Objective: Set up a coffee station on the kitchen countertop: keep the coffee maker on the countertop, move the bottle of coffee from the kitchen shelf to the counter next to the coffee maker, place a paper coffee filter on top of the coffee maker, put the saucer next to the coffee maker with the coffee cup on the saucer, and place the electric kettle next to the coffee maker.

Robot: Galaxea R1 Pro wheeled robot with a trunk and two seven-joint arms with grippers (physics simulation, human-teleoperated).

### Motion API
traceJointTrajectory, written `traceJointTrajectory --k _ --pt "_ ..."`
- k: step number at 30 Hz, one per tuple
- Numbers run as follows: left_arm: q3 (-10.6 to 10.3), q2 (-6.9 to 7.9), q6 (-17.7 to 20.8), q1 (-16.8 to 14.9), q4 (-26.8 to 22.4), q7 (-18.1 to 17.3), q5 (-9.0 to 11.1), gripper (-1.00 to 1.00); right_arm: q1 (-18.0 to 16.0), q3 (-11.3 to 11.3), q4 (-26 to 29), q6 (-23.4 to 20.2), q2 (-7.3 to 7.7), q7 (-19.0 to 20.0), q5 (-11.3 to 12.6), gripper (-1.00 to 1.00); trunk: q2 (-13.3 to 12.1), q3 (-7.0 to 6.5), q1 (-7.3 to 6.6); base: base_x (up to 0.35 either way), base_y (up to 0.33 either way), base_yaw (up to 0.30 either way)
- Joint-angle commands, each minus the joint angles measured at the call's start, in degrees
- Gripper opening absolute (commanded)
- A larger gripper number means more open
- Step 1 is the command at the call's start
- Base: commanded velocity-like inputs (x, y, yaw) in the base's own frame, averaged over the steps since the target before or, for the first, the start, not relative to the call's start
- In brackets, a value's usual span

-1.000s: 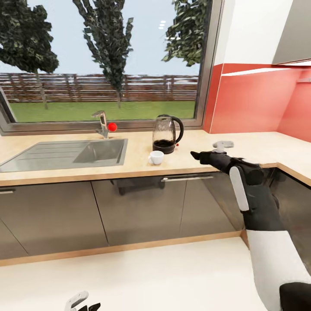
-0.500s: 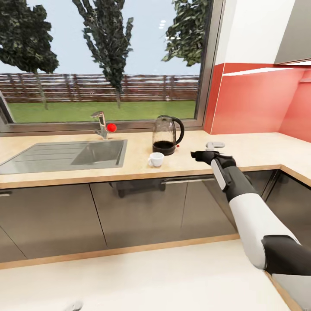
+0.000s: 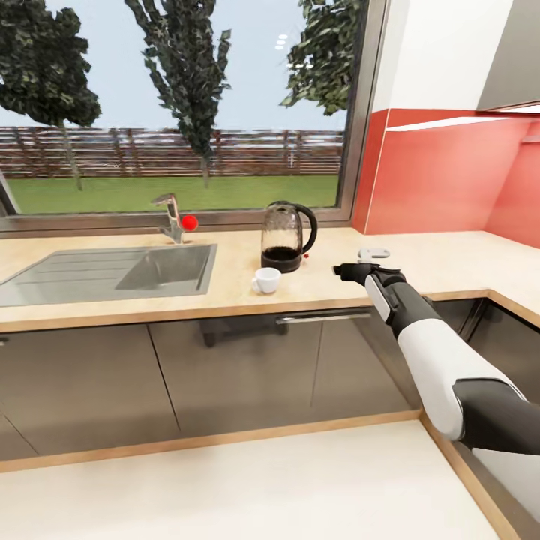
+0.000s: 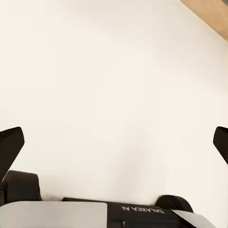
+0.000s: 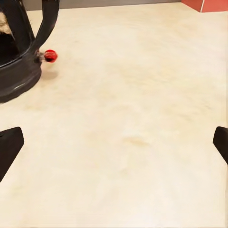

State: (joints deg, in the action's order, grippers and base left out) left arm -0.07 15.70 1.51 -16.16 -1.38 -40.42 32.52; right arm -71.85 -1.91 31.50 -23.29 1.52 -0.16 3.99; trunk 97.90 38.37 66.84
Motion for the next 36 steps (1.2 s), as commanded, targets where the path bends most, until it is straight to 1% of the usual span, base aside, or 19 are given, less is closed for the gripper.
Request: traceJointTrajectory --k 1,11,16,21,26,36 --pt "0.0 0.02 0.2 0.0 0.0 -0.2 0.3 1.00 0.0 -0.2 0.0 -0.3 0.06 0.0 0.4 1.00 0.0 0.05 0.01 0.162 -0.096 0.000" --pt "0.0 0.04 0.2 0.1 0.0 -0.2 0.4 1.00 0.0 -0.6 0.0 -0.3 -0.65 0.1 0.5 1.00 0.0 0.05 0.01 0.148 0.014 0.000" --pt "0.0 0.04 0.2 0.1 0.0 -0.2 0.4 1.00 0.0 -0.6 0.0 -0.2 -1.47 0.1 0.5 1.00 0.0 0.05 0.01 0.123 0.052 0.000" --pt "0.0 0.04 0.2 0.1 0.0 -0.1 0.4 1.00 0.0 -0.6 0.1 0.2 -1.58 0.1 0.5 1.00 0.0 0.05 0.01 0.143 0.006 0.000" --pt "0.0 0.04 0.3 0.1 0.0 -0.2 0.4 1.00 0.0 -0.6 0.0 1.9 -1.60 0.1 0.4 1.00 0.0 0.05 0.01 0.096 0.001 0.000" --pt "0.0 0.04 0.3 0.1 0.0 -0.2 0.4 1.00 0.0 -0.6 -0.1 2.2 -1.61 0.0 0.4 1.00 0.0 0.05 0.01 0.080 0.000 0.000"
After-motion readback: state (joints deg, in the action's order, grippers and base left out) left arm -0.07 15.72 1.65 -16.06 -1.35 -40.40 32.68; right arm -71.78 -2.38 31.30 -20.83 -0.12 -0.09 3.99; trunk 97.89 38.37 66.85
